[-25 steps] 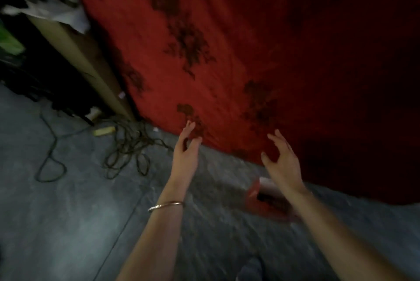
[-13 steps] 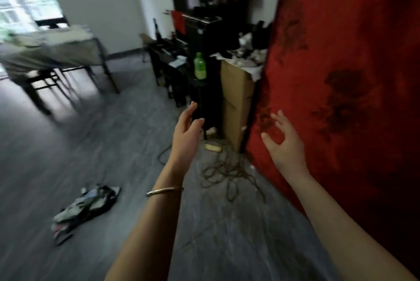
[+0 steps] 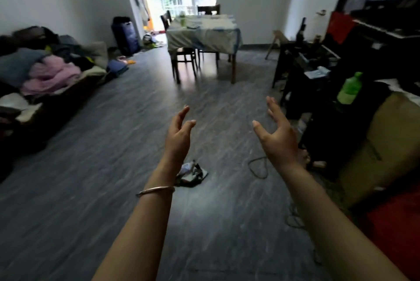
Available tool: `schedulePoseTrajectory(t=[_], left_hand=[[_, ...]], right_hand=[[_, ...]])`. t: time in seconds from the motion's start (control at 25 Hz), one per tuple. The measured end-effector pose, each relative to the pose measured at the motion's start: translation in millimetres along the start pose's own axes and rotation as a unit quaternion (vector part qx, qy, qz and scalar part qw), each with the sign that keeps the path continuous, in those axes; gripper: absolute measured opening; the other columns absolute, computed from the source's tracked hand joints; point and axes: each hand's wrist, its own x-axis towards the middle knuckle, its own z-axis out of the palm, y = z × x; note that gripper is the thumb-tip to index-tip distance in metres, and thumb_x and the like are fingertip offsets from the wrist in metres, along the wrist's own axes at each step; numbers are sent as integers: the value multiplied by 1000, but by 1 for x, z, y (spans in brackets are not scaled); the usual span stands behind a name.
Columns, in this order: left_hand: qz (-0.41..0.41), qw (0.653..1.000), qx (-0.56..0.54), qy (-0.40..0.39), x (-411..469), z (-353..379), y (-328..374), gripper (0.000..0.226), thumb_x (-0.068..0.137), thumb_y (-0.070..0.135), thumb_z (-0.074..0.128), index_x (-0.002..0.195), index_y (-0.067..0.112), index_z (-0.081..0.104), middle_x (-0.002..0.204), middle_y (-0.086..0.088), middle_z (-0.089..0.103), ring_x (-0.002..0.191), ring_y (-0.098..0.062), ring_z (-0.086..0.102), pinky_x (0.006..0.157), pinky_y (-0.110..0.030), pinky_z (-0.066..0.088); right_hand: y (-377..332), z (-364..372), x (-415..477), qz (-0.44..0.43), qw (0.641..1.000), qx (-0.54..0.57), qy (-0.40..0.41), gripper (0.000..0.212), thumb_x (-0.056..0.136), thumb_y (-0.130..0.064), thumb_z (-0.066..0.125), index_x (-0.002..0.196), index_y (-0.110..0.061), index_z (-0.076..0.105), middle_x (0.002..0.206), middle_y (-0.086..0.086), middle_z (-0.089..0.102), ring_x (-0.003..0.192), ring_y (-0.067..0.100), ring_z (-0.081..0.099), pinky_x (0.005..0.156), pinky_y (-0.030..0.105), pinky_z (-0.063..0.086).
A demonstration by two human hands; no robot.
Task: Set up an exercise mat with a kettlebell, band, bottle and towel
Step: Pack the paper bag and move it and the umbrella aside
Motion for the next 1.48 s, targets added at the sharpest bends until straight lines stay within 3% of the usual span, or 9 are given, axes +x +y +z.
schedulePoseTrajectory(t=[0.2,0.4,0.6,0.8,1.0,1.16,1.48], left_hand=[[-36,998,15,54,84,-68,-32,44,92,4,48,135,13,45,131,7,45,127,-7,38,107,-26,31],[-68,994,28,84,184,-131,-92,44,91,5,49,135,12,45,142,-2,45,132,-11,38,108,-27,32],[-101,993,41,48,307,-182,-136,44,92,7,49,135,12,44,143,-3,44,133,-14,38,105,-25,31],[-123,991,57,8,412,-212,-174,44,92,7,48,136,12,43,144,-3,43,133,-13,38,105,-24,31],[-157,985,71,-7,503,-208,-224,45,91,5,49,135,10,44,144,-5,43,131,-12,38,104,-22,30],[-184,980,75,-24,563,-192,-250,45,91,5,48,135,12,43,144,-2,42,127,-6,37,103,-22,30],[-233,965,87,-85,653,-159,-318,45,92,8,48,136,15,43,144,0,42,133,-13,37,101,-23,31]], right_hand=[[15,117,62,-4,997,9,-70,64,80,-22,68,138,-28,42,147,-7,39,133,13,41,107,42,38],[37,232,116,6,993,-9,-115,64,82,-18,68,139,-29,40,149,-6,36,134,10,39,108,40,38],[58,353,170,22,994,-28,-99,65,79,-25,66,138,-27,42,149,-2,36,134,15,40,107,43,39],[82,442,211,53,994,-55,-81,63,80,-19,68,138,-24,43,150,2,35,136,13,36,110,34,36],[123,504,262,104,986,-94,-95,62,81,-20,67,137,-29,42,152,-2,32,138,10,32,105,21,27],[156,540,307,140,978,-107,-109,63,81,-25,66,138,-34,40,153,-7,28,138,10,31,109,30,31],[232,608,350,227,958,-130,-121,65,81,-30,66,138,-38,37,155,-10,23,138,10,30,111,45,30]])
